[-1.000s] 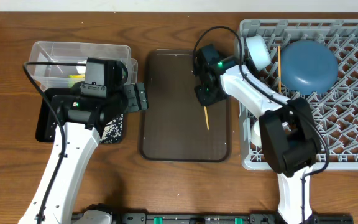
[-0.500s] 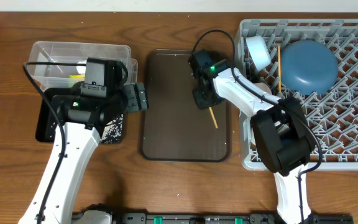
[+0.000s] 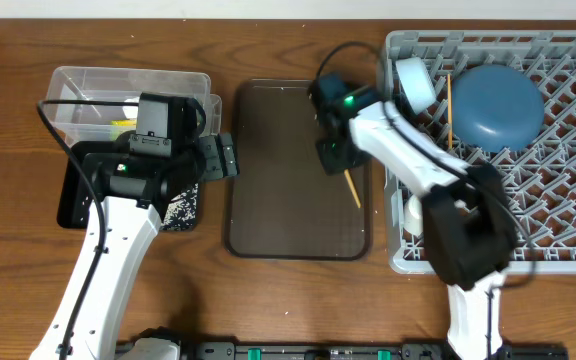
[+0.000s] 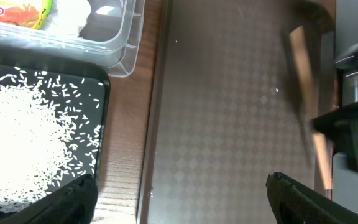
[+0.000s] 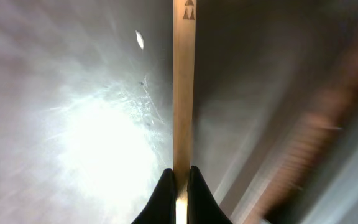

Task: Sort waste into correct bins and load items into the dishwasher rack
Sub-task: 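Grasp the second wooden chopstick with the right gripper, then place the second chopstick in the dish rack beside the first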

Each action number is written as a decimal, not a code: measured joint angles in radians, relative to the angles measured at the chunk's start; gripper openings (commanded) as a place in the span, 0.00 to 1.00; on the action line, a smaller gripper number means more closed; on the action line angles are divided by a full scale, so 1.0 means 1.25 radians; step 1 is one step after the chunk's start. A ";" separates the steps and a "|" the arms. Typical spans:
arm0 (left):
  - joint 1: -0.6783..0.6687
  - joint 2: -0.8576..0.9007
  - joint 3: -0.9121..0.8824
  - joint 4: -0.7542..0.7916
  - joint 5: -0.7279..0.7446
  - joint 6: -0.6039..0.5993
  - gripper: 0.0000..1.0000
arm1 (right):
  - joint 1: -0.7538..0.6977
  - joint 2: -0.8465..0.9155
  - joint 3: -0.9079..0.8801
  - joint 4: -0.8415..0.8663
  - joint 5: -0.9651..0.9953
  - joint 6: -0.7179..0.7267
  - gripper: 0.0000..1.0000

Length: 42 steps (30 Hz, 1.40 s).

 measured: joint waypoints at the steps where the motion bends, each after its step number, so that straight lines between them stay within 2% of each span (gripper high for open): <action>1: 0.000 0.000 0.000 0.000 0.000 0.000 0.89 | -0.007 -0.034 0.008 -0.003 0.000 -0.008 0.01; 6: 0.000 0.000 0.000 0.000 0.000 0.000 0.89 | -0.074 -0.239 0.048 -0.035 0.012 -0.033 0.01; 10: 0.000 0.000 0.000 0.000 0.000 0.000 0.89 | -0.158 -0.346 0.060 -0.107 0.042 -0.064 0.01; 14: 0.000 0.000 0.000 0.000 0.000 0.000 0.89 | -0.241 -0.363 0.057 -0.178 0.070 -0.103 0.01; 18: 0.000 0.000 0.000 0.000 0.000 0.000 0.89 | -0.311 -0.360 0.015 -0.189 0.080 -0.122 0.01; 28: 0.000 0.000 0.000 0.000 0.000 0.000 0.90 | -0.395 -0.351 -0.211 -0.043 0.084 -0.146 0.01; 30: 0.000 0.000 0.000 0.000 0.000 0.000 0.89 | -0.395 -0.349 -0.246 -0.004 0.082 -0.151 0.11; 31: 0.000 0.000 0.000 0.000 0.000 0.000 0.89 | -0.395 -0.348 -0.255 0.007 0.081 -0.154 0.20; 33: 0.000 0.000 0.000 0.000 0.000 0.000 0.89 | -0.395 -0.346 -0.266 0.026 0.080 -0.156 0.45; 34: 0.000 0.000 0.000 0.000 0.000 0.000 0.89 | -0.395 -0.346 -0.269 0.031 0.080 -0.159 0.51; 36: 0.000 0.000 0.000 0.000 0.000 0.000 0.90 | -0.395 -0.346 -0.269 0.041 0.079 -0.164 0.55; 42: 0.000 0.000 0.000 0.000 0.000 0.000 0.89 | -0.395 -0.346 -0.269 0.046 0.080 -0.165 0.56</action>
